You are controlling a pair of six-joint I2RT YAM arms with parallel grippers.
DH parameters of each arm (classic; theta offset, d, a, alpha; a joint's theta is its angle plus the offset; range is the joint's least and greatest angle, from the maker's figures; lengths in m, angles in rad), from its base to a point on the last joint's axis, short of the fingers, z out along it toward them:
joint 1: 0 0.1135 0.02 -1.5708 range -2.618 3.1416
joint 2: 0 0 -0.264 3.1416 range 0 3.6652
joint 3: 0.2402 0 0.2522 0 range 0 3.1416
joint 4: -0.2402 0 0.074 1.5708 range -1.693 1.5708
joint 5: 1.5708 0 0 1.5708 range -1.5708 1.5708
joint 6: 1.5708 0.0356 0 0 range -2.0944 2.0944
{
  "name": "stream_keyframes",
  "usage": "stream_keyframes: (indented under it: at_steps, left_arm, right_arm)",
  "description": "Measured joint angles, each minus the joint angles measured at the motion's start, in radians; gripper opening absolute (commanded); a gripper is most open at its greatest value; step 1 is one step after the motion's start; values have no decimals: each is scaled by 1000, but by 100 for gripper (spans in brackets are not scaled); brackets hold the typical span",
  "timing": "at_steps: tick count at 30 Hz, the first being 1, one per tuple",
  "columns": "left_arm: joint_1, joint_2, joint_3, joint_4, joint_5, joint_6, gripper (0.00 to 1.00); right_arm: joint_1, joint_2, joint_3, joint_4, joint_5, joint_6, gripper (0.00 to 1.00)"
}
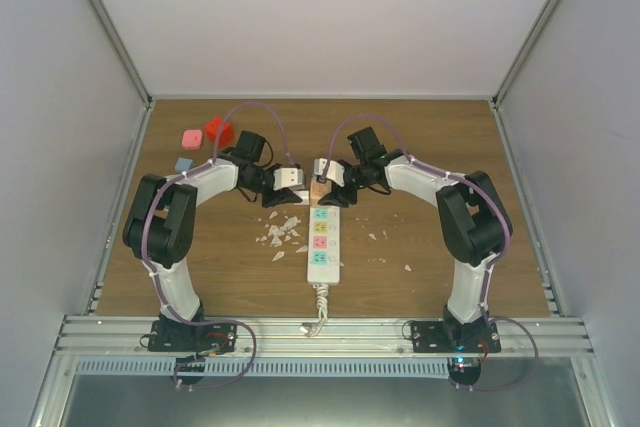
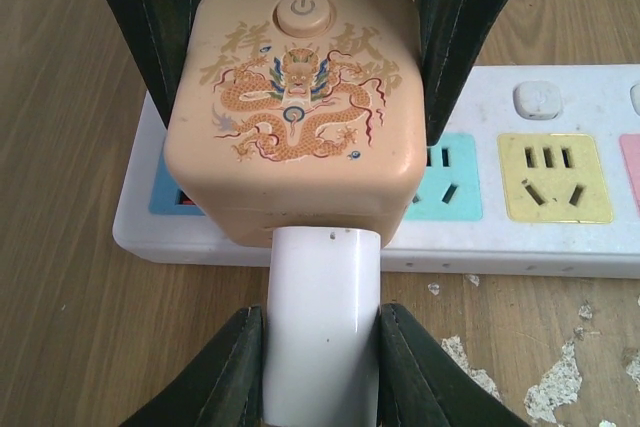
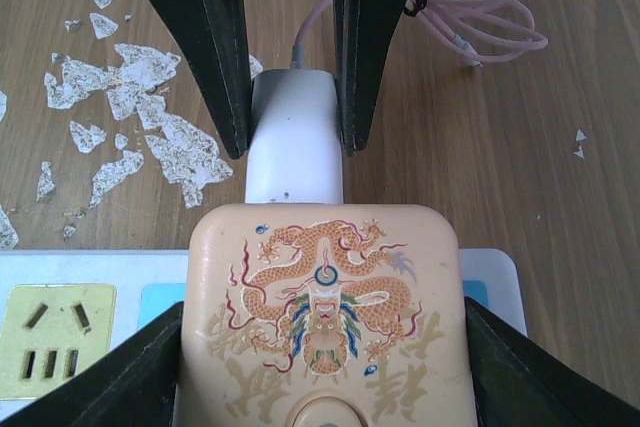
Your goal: Pull the plug off the socket
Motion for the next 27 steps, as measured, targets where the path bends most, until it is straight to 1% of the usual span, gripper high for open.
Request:
stream_keyframes:
  at_steps: [8,10,13,16,18,22,27]
  left_arm:
    - [20,-2,-3,-9,9,22,14]
    - [32,-5,-4,-22,-8,26,14]
    - [103,-16,-6,-10,-73,31,14]
    - [164,-29,-6,-1,-106,34,14]
    - [184,-40,-6,-2,-111,34,14]
    - [195,-58,-6,-3,-99,30,14]
    - [247,-82,-4,-16,-25,8,14]
  right_arm:
    - [6,9,10,6,-1,6,13]
    - [4,11,14,-1,5,13,13]
    - [-3,11,18,-17,2,12,13]
    - [-4,11,19,-21,2,11,13]
    - [-4,11,19,-21,2,11,13]
    - [-4,11,19,-22,2,11,14]
    - [-4,11,19,-22,2,11,15]
